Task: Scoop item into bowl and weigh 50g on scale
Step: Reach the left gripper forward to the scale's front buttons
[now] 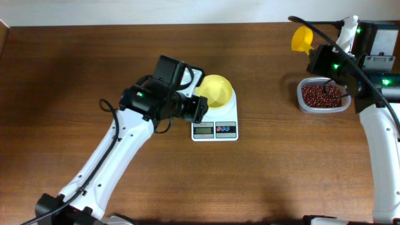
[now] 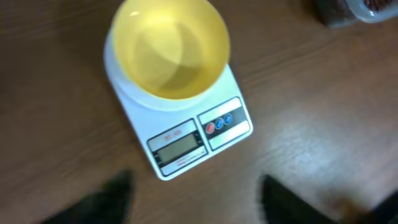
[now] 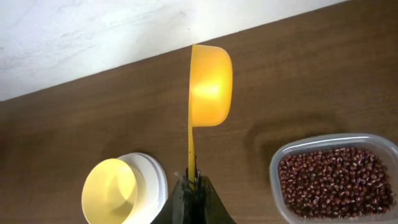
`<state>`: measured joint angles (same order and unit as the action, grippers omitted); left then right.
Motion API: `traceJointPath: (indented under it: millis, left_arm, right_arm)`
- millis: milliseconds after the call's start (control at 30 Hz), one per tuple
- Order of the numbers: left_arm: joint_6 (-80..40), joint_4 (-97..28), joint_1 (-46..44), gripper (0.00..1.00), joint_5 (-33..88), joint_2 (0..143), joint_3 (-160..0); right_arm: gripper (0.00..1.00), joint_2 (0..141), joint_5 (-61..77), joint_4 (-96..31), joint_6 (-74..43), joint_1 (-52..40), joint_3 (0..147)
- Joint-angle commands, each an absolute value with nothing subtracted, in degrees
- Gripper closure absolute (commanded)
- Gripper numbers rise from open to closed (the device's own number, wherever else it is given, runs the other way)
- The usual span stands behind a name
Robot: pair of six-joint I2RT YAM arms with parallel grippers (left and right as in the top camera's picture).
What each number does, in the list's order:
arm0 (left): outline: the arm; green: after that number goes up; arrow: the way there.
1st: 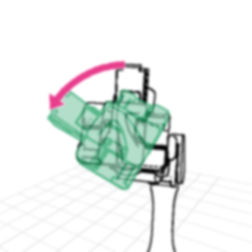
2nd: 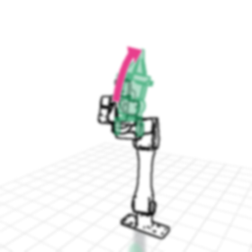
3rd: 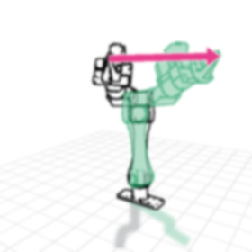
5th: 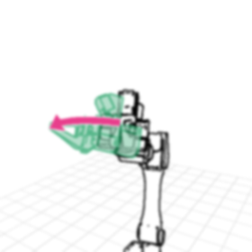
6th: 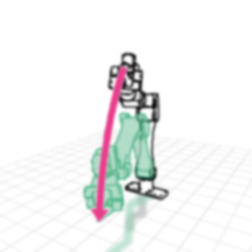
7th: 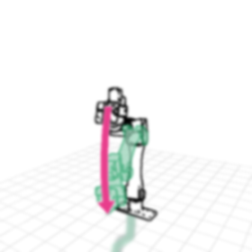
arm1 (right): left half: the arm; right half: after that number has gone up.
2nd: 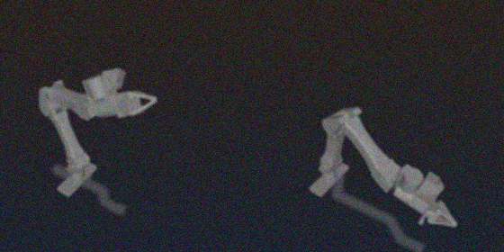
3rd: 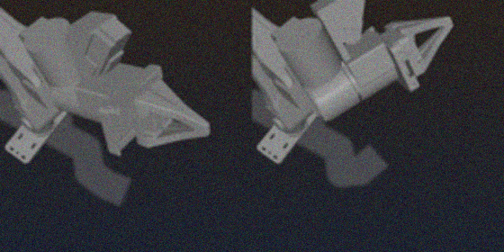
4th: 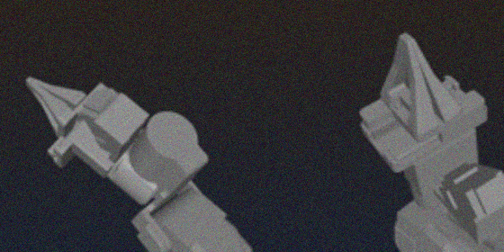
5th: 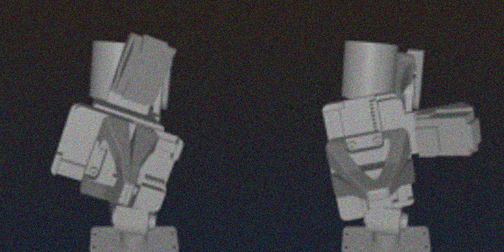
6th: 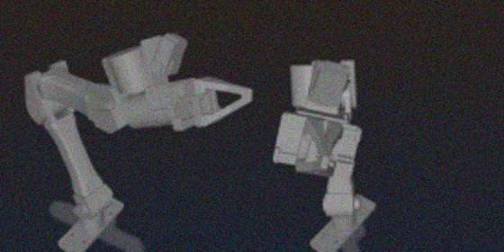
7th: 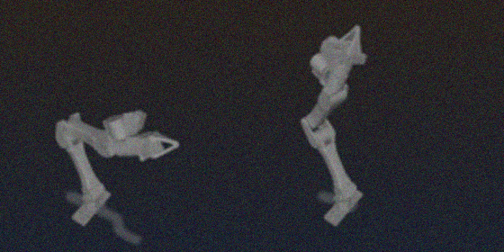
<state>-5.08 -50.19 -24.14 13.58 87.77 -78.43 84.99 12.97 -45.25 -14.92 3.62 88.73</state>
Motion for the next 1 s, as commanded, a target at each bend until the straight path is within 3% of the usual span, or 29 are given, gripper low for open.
traceJointPath:
  millis: [0, 33, 233, 700, 967]
  left_arm:
    - [-4.23, -50.70, -28.53, 0.74, 14.20, 87.92, -78.48]
    - [-4.23, -50.68, -29.43, 0.99, 14.20, 87.92, -78.48]
    - [-4.23, -49.34, -31.75, 1.00, 14.15, 88.97, -78.37]
    - [-5.72, -44.51, -35.86, 1.00, 13.76, 101.62, -78.37]
    - [-8.29, -51.55, -35.83, 1.00, 14.39, 102.50, -78.37]
  right_arm:
    - [0.96, 84.86, 13.54, -45.04, -17.06, 3.79, 89.43]
    - [0.96, 84.79, 13.54, -45.04, -17.10, 3.79, 89.45]
    - [0.96, 84.36, 13.52, -42.63, -23.24, 3.79, 89.60]
    - [0.96, 84.27, 13.08, -42.02, -23.20, 3.84, 89.69]
    - [0.96, 84.27, 12.95, -41.80, -22.98, 6.20, 89.69]
